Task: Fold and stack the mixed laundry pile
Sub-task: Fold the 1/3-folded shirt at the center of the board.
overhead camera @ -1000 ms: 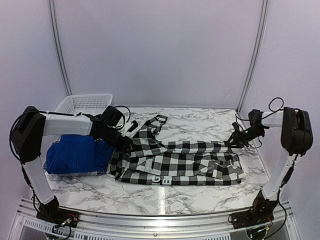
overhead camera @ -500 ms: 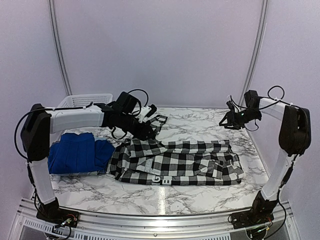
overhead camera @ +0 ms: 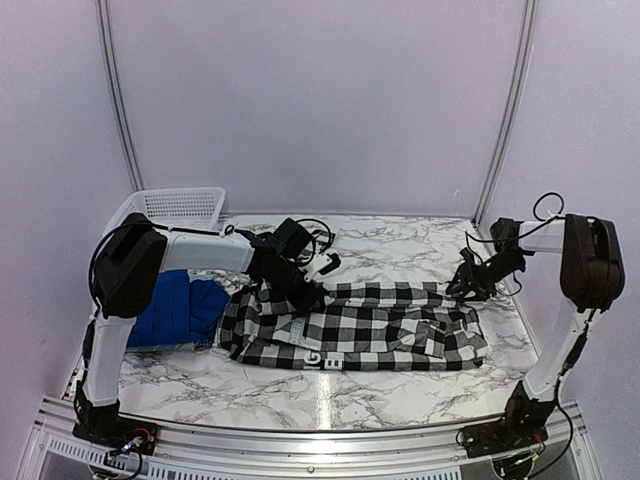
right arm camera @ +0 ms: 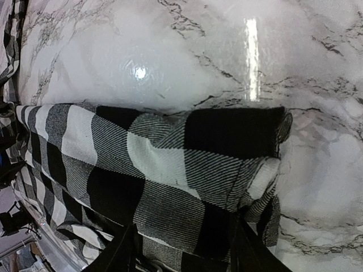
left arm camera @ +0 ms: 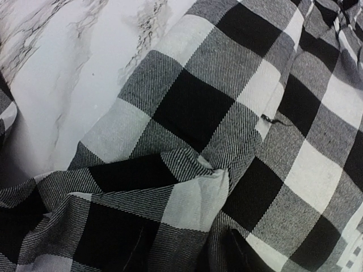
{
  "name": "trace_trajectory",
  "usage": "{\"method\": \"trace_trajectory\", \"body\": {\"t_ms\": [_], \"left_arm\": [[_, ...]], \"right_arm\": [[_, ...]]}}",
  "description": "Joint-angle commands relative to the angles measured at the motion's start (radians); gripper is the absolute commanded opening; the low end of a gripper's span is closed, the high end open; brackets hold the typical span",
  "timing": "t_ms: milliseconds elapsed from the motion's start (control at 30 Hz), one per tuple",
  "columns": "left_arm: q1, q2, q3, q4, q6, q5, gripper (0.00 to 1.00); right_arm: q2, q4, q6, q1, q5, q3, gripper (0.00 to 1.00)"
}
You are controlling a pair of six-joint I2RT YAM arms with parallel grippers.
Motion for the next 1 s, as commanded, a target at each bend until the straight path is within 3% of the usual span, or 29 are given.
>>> {"method": "trace_trajectory", "body": {"t_ms": [0,233,300,400,533,967], "left_arm": [[-0.007,0.020,0.037,-0.052,0.070,-0.046,0.44],[-0.019,0.018,0.037,-0.078,0.099,-0.038,0.23],[-0.022,0.017,0.035,-0.080,0.101,-0.042,0.16],[-0.023,0.014,0.041,-0.084,0.106,-0.050,0.00],[-0.023,-0.013,0.046,-0.083,0.109,-0.068,0.00],[-0.018,-0.153,-0.002,-0.083,0.113,-0.085,0.00]], "right_arm": [[-0.016,0.031,0.007,-0.008,0.028,-0.002,0.48],[0.008,0.032,-0.004,-0.009,0.014,-0.015,0.46],[0.016,0.027,-0.006,-0.009,0.006,-0.007,0.38],[0.036,0.010,-0.007,-0.010,-0.014,0.013,0.19],[0.021,-0.008,-0.007,-0.014,-0.025,0.041,0.01],[-0.059,-0.072,-0.007,-0.022,-0.028,0.057,0.00]]}}
